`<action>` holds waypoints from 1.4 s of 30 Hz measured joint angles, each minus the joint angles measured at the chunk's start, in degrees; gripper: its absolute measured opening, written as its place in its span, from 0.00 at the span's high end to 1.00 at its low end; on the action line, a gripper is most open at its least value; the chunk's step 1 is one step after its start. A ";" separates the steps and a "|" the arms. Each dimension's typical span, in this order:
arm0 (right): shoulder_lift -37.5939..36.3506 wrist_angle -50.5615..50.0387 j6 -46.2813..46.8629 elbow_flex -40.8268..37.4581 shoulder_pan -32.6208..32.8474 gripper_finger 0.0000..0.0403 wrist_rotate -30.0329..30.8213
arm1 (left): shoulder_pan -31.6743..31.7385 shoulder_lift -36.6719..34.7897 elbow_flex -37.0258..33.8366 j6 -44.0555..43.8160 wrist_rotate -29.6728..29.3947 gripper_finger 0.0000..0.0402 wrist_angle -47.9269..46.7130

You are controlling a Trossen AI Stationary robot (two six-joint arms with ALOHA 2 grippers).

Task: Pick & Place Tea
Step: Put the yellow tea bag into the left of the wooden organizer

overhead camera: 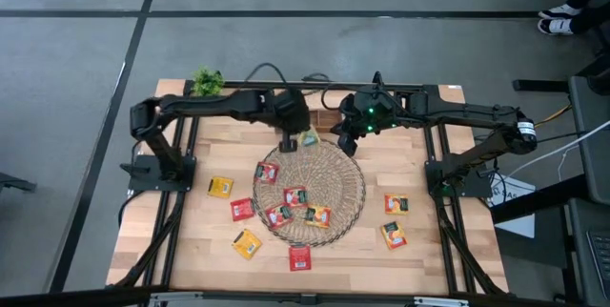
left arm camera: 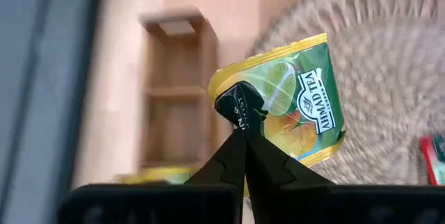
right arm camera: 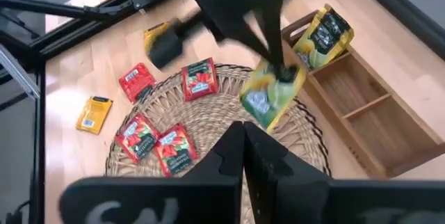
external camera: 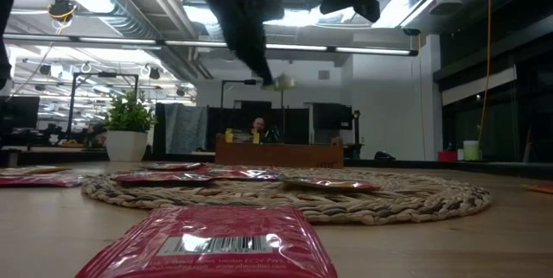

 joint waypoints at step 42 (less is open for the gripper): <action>2.54 9.76 9.40 -0.07 -2.15 0.88 -9.16 | -6.08 -12.35 1.29 15.39 -4.93 1.00 7.90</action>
